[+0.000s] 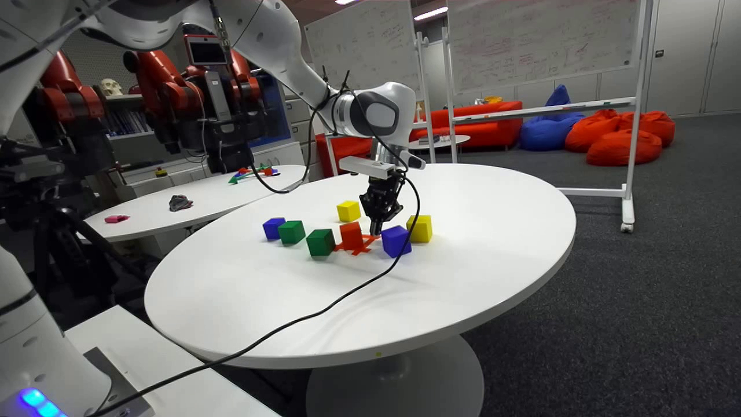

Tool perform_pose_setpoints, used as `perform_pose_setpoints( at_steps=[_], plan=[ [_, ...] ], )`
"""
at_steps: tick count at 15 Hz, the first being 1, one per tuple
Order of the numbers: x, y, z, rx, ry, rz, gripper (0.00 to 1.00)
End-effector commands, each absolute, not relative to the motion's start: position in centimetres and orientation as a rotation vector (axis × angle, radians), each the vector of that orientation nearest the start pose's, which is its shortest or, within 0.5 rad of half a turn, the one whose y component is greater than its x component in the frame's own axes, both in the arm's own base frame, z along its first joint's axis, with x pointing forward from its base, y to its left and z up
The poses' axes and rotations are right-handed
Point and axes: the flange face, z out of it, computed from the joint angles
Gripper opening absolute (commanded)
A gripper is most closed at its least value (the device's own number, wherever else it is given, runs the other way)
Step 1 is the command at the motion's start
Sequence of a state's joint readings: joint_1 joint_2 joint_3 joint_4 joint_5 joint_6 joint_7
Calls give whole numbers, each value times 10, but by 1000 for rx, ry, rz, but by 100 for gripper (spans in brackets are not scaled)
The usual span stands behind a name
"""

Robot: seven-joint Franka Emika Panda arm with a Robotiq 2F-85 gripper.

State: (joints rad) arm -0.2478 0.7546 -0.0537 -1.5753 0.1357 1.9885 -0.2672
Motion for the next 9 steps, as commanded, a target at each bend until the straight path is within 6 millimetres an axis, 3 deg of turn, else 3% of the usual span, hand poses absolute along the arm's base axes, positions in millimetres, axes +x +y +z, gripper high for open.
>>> perform_pose_setpoints(
  at_steps=[1, 9],
  plan=[
    [634, -186, 171, -2952, 132, 436, 0],
    [633, -186, 175, -2960, 130, 432, 0]
  ],
)
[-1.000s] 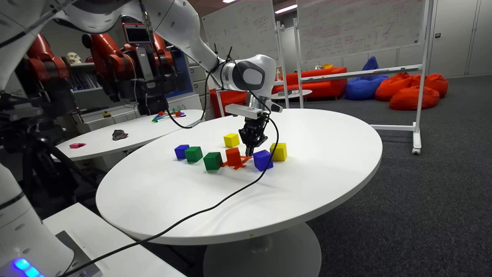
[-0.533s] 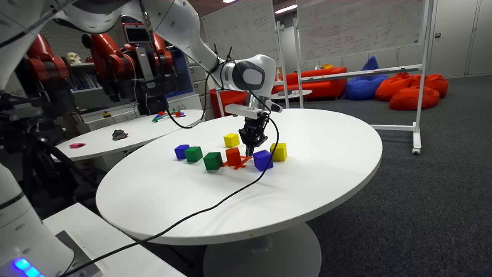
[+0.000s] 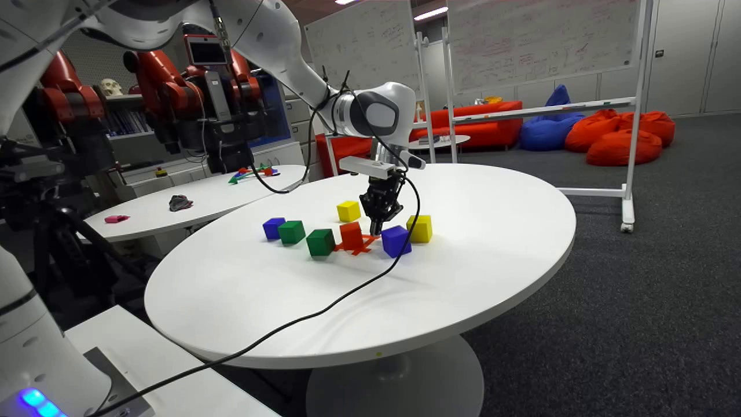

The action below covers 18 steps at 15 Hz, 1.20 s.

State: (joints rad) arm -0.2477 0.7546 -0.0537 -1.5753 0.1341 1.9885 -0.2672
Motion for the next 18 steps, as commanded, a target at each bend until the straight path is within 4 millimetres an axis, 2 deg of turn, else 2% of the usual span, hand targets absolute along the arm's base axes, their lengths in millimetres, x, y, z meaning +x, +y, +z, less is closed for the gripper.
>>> perform_pose_setpoints(
  at_steps=[1, 5, 9, 15, 18],
  plan=[
    [630, -185, 178, -2963, 129, 423, 0],
    [615, -181, 193, -2990, 108, 349, 0],
    [588, -175, 203, -3031, 111, 269, 0],
    [550, -167, 210, -3070, 102, 237, 0],
    [543, -169, 205, -3071, 111, 267, 0]
  ],
)
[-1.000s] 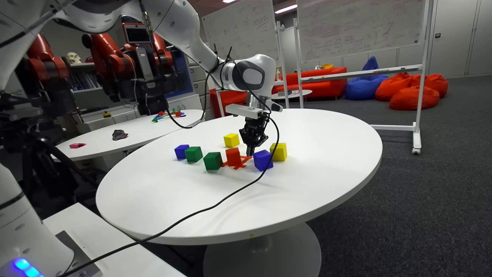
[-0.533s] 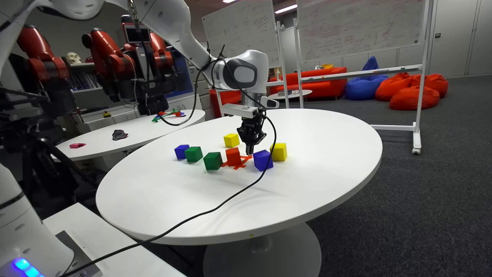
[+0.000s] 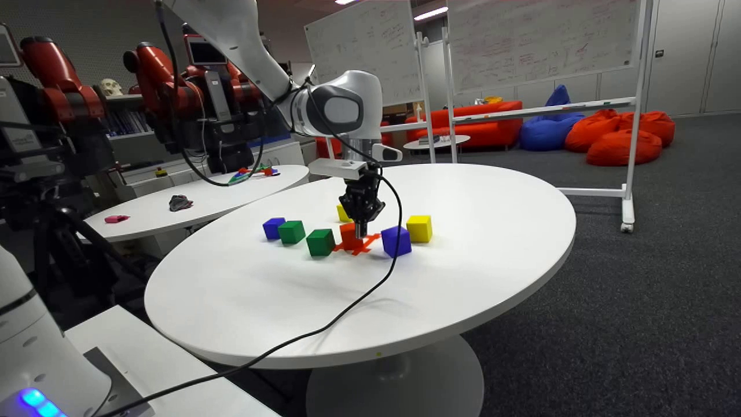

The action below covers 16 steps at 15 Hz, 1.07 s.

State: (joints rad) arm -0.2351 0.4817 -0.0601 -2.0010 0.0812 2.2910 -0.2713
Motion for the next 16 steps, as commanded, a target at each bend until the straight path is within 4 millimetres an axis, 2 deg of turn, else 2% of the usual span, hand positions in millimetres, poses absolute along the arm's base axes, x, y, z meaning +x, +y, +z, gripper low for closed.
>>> perform_pose_setpoints(
  at_steps=[1, 7, 13, 16],
  plan=[
    [543, -170, 202, -3066, 116, 287, 0],
    [553, -176, 180, -3043, 145, 365, 0],
    [560, -167, 163, -3042, 133, 416, 0],
    [565, -164, 163, -3044, 123, 428, 0]
  ],
)
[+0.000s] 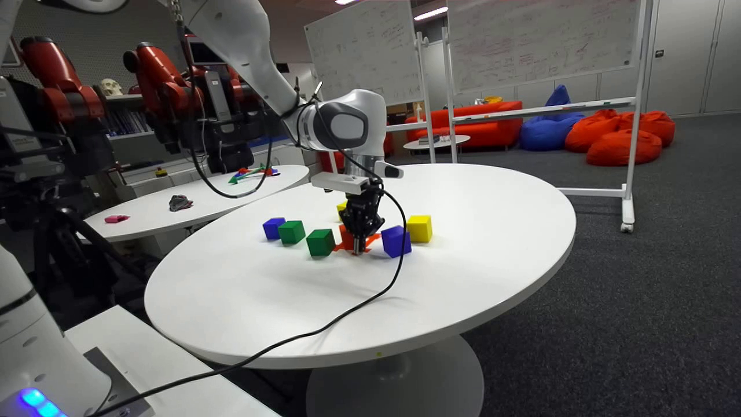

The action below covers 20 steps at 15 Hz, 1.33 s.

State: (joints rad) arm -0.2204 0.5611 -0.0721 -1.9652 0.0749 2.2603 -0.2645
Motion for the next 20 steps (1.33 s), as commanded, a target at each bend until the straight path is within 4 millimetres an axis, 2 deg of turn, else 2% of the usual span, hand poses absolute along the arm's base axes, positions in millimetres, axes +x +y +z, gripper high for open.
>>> perform_pose_setpoints(
  at_steps=[1, 4, 11, 20],
  plan=[
    [565, -165, 165, -3042, 120, 428, 0],
    [563, -166, 170, -3039, 119, 418, 0],
    [545, -168, 187, -3054, 119, 348, 0],
    [549, -171, 185, -3043, 122, 350, 0]
  ],
)
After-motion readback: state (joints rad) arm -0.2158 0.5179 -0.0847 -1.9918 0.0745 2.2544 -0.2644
